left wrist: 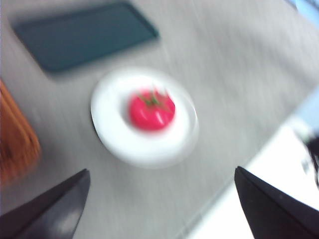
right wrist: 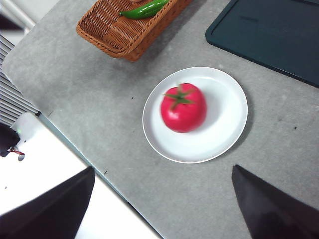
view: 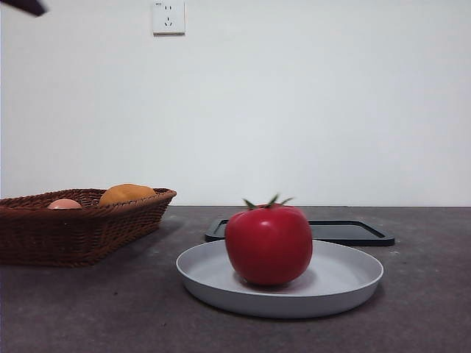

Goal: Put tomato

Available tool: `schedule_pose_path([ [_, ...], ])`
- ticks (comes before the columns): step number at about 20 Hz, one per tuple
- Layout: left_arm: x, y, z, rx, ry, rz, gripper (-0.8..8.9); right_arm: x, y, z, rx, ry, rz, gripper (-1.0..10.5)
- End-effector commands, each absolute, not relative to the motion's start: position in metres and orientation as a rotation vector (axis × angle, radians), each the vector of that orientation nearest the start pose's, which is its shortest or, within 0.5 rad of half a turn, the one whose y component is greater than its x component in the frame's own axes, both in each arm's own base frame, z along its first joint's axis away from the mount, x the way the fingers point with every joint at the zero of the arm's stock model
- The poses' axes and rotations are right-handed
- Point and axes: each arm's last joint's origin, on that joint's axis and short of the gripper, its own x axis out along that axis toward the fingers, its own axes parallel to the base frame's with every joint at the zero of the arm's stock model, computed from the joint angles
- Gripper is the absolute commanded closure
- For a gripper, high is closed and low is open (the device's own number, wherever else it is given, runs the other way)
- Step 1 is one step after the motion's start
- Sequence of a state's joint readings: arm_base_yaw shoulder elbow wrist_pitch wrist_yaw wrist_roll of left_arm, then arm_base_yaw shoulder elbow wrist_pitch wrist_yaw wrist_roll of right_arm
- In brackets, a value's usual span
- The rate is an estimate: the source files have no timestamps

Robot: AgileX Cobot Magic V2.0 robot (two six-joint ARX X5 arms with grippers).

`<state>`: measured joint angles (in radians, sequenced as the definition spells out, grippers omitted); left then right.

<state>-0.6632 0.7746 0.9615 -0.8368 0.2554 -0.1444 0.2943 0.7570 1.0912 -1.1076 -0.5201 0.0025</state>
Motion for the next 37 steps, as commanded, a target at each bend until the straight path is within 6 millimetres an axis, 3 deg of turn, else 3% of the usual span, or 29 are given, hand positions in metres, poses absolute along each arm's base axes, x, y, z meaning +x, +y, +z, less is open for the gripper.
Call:
schedule_pose_path([
  [1, 0.097, -0.086, 0.335, 0.028, 0.76, -0.841, 3.45, 0.098, 0.045, 0.361, 0.08, 0.776, 0.784, 5.1],
  [10, 0.094, -0.084, 0.335, 0.024, 0.77, -0.852, 3.45, 0.099, 0.046, 0.361, 0.093, 0.789, 0.779, 5.1],
  [16, 0.094, -0.084, 0.336, 0.022, 0.759, -0.854, 3.46, 0.125, 0.055, 0.354, 0.101, 0.844, 0.778, 5.1],
  [20, 0.095, -0.085, 0.337, 0.02, 0.752, -0.855, 3.46, 0.156, 0.077, 0.344, 0.075, 0.875, 0.837, 5.1],
  [28, 0.095, -0.085, 0.337, 0.02, 0.752, -0.855, 3.46, 0.208, 0.145, 0.305, -0.052, 0.906, 0.925, 5.1],
  [37, 0.095, -0.085, 0.337, 0.02, 0.753, -0.855, 3.47, 0.237, 0.187, 0.249, -0.191, 1.02, 0.855, 4.9],
])
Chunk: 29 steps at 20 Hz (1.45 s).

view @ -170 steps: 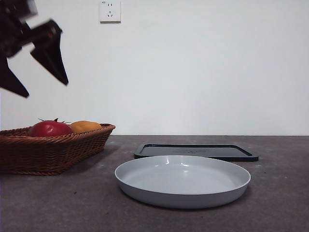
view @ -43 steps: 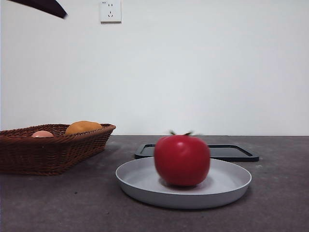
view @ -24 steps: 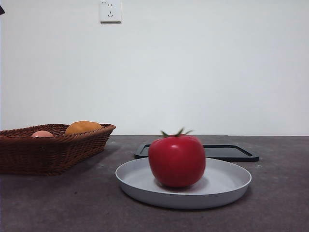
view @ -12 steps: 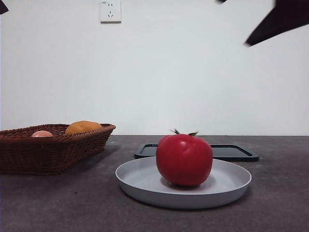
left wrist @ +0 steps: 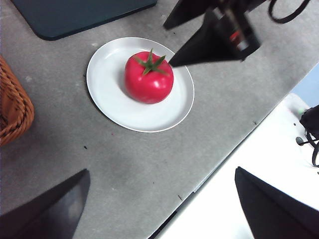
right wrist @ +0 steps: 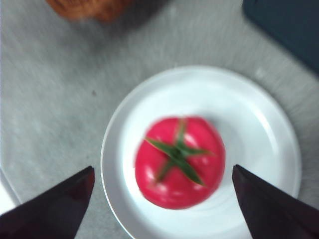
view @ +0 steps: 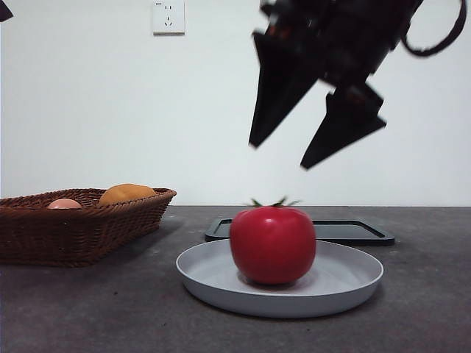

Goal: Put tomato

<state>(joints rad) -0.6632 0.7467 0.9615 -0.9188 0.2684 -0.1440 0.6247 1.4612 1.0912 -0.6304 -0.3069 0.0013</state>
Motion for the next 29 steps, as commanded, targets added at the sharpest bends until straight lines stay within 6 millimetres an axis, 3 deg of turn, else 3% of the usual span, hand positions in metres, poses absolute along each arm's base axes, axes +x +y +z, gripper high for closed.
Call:
schedule_pose_path([
  [1, 0.095, -0.085, 0.337, 0.02, 0.753, -0.855, 3.48, 0.239, 0.19, 0.244, -0.202, 1.03, 0.848, 4.5],
  [20, 0.094, -0.084, 0.336, 0.014, 0.76, -0.851, 3.49, 0.253, 0.215, 0.185, -0.279, 1.168, 0.809, 4.2],
  [22, 0.094, -0.084, 0.336, 0.012, 0.761, -0.85, 3.49, 0.254, 0.216, 0.182, -0.281, 1.177, 0.807, 4.6],
  [26, 0.094, -0.084, 0.336, 0.012, 0.761, -0.85, 3.49, 0.254, 0.216, 0.183, -0.28, 1.177, 0.807, 6.8],
  [29, 0.094, -0.084, 0.336, 0.012, 0.76, -0.85, 3.49, 0.253, 0.216, 0.188, -0.27, 1.169, 0.813, 6.8],
])
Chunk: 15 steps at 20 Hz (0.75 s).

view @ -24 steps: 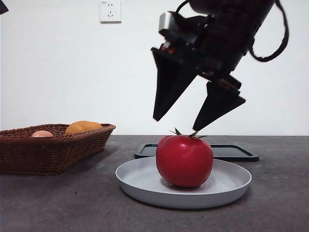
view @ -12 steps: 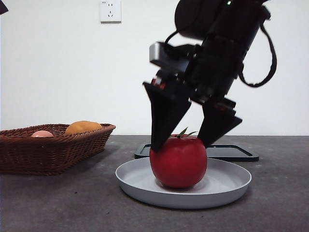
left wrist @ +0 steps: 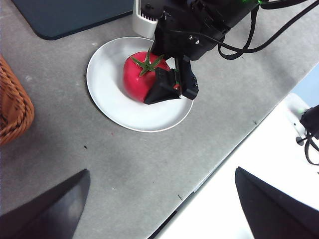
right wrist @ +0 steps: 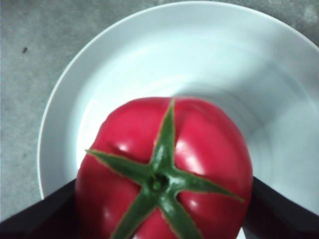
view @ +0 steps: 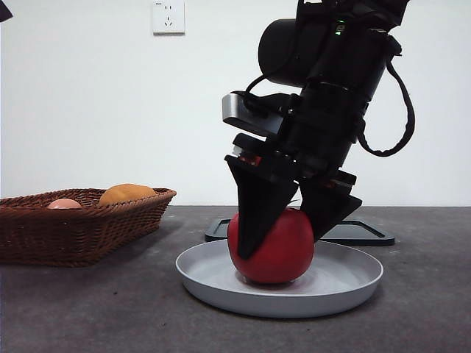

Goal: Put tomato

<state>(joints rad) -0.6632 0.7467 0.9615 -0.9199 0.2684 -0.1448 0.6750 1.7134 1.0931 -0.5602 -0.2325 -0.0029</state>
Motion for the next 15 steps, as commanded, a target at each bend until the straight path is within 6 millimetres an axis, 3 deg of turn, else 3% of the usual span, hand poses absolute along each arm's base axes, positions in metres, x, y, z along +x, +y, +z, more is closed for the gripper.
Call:
schedule_pose_path([
  [1, 0.094, -0.084, 0.336, 0.012, 0.76, -0.85, 3.49, 0.253, 0.216, 0.191, -0.269, 1.16, 0.814, 6.8],
  [5, 0.094, -0.084, 0.336, 0.012, 0.76, -0.85, 3.49, 0.264, 0.215, 0.217, -0.249, 1.096, 0.799, 6.8],
  [10, 0.094, -0.084, 0.336, 0.012, 0.76, -0.85, 3.48, 0.297, 0.202, 0.254, -0.221, 0.962, 0.683, 6.8],
  [13, 0.094, -0.084, 0.336, 0.012, 0.76, -0.85, 3.48, 0.327, 0.188, 0.26, -0.177, 0.928, 0.623, 6.8],
  [15, 0.094, -0.084, 0.336, 0.012, 0.76, -0.85, 3.48, 0.354, 0.18, 0.253, -0.159, 0.928, 0.579, 6.8],
])
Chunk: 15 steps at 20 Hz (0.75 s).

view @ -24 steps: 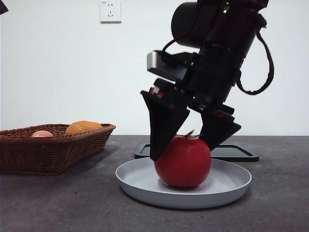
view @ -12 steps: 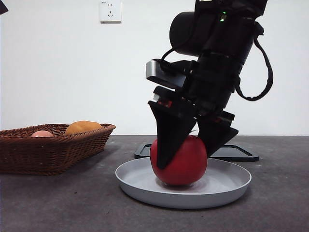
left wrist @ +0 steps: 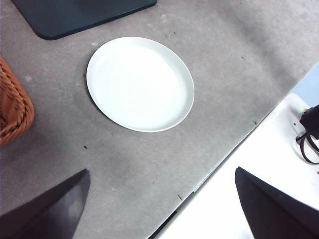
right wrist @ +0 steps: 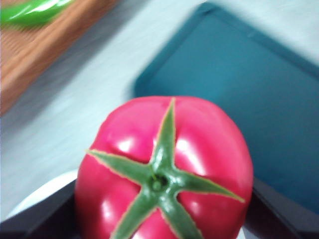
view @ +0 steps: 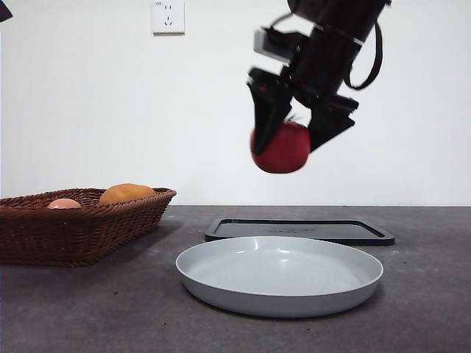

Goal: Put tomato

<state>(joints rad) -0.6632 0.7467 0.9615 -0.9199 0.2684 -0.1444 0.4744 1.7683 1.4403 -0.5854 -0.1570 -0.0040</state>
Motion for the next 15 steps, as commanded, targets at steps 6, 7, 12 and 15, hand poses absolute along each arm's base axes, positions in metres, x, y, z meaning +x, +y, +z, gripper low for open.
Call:
schedule_pose_path([
  [6, 0.094, -0.084, 0.336, 0.013, 0.766, -0.849, 3.48, 0.419, 0.173, 0.209, -0.145, 0.97, 0.512, 6.8],
  [7, 0.094, -0.084, 0.336, 0.014, 0.771, -0.848, 3.48, 0.426, 0.174, 0.201, -0.143, 0.97, 0.51, 6.8],
  [12, 0.094, -0.084, 0.336, 0.014, 0.771, -0.848, 3.48, 0.436, 0.177, 0.177, -0.144, 0.979, 0.506, 6.7],
  [15, 0.094, -0.084, 0.336, 0.014, 0.769, -0.848, 3.48, 0.435, 0.177, 0.175, -0.145, 0.988, 0.507, 6.1],
])
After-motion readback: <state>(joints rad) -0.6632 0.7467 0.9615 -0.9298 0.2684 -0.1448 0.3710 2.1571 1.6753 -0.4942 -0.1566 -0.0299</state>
